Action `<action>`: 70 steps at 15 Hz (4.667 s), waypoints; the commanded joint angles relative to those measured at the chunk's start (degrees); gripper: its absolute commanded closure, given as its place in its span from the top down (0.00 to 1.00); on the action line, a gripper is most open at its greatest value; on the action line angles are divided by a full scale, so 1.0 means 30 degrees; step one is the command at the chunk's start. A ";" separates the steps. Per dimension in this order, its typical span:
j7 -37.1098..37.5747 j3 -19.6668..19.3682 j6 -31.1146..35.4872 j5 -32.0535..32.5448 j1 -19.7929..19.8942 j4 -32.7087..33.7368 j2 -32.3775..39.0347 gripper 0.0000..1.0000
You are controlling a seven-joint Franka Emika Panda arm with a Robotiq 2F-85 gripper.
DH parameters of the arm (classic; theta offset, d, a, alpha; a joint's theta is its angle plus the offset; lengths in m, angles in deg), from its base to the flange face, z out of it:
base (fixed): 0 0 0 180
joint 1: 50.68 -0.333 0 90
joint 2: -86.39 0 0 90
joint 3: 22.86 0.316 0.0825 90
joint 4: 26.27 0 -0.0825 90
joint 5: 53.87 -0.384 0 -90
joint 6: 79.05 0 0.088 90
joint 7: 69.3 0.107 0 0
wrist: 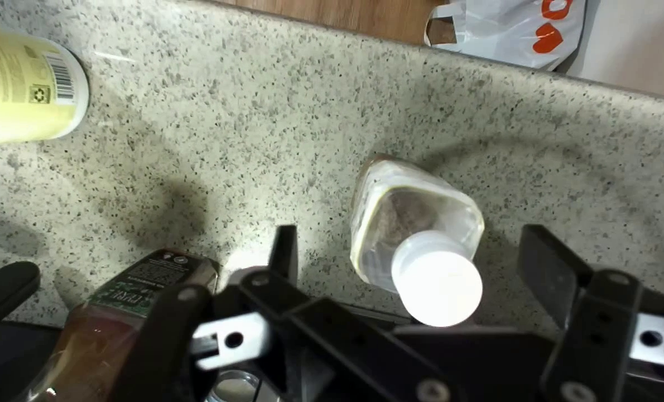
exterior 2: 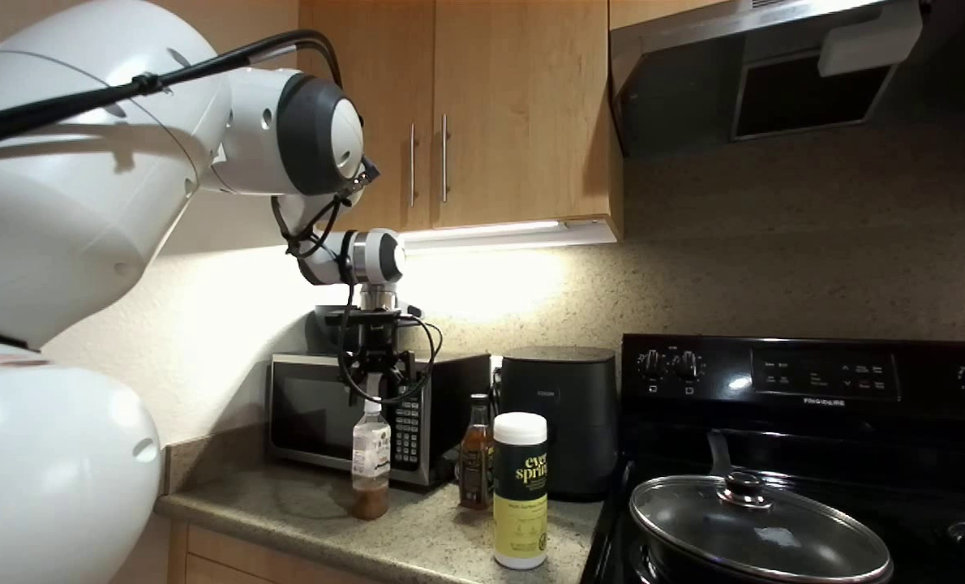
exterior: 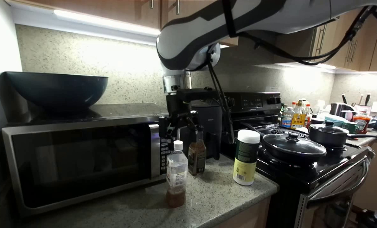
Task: Move the oil bottle to the back, the plastic bottle to the right and then bring the oil bottle back
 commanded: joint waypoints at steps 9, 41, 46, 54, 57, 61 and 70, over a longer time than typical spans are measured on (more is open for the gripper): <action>-0.0709 -0.0291 -0.1172 0.0080 0.0114 0.1190 0.0601 0.20; 0.0704 -0.2061 0.4047 -0.1575 0.3260 -0.5495 -0.3809 0.12; -0.0652 -0.1748 0.4329 -0.3071 0.3532 -0.5316 -0.3387 0.12; 0.0714 -0.1893 0.2962 -0.2492 0.3085 -0.5322 -0.3811 0.12; 0.1562 -0.2050 0.2254 -0.1855 0.2901 -0.5337 -0.4101 0.12; 0.2259 -0.2111 0.1274 -0.1572 0.2981 -0.5148 -0.4233 0.12; 0.1813 -0.2368 -0.0605 -0.2092 0.3395 -0.4257 -0.3286 0.11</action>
